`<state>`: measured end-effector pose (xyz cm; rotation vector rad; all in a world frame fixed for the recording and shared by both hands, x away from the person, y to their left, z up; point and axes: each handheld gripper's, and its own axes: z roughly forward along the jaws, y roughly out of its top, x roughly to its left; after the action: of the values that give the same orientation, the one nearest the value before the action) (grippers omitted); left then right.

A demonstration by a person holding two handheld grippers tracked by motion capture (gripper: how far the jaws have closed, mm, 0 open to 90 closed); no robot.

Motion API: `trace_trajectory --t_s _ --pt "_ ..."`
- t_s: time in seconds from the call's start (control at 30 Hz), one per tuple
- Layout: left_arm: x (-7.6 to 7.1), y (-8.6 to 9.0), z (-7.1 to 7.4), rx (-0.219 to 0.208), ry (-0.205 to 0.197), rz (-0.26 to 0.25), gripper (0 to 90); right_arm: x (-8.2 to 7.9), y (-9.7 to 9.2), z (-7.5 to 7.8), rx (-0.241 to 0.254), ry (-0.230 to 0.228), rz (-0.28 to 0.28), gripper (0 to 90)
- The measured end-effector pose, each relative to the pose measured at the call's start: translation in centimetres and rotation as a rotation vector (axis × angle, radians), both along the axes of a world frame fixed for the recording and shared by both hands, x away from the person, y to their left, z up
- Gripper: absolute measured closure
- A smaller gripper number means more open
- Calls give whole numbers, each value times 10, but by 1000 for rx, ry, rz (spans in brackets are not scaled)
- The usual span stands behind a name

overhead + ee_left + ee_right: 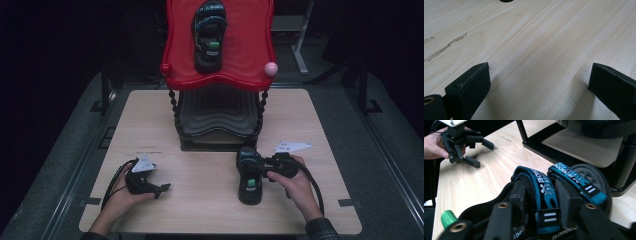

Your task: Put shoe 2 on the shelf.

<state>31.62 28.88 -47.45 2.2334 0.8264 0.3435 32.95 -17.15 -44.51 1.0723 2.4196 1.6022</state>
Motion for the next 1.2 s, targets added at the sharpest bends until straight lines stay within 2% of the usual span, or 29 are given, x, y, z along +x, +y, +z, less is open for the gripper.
trace_trajectory --t_s 0.1,0.4,0.77,1.2 --pt "0 0 0 0 0 0 30 0 -3 1 2 -3 4 665" --pt "0 0 0 0 0 -2 30 -2 -6 5 16 9 14 672" --pt "0 0 0 1 1 -2 30 -15 -24 34 93 -41 -9 674" --pt "0 0 0 1 1 -2 30 -24 -54 67 153 -116 -64 675"
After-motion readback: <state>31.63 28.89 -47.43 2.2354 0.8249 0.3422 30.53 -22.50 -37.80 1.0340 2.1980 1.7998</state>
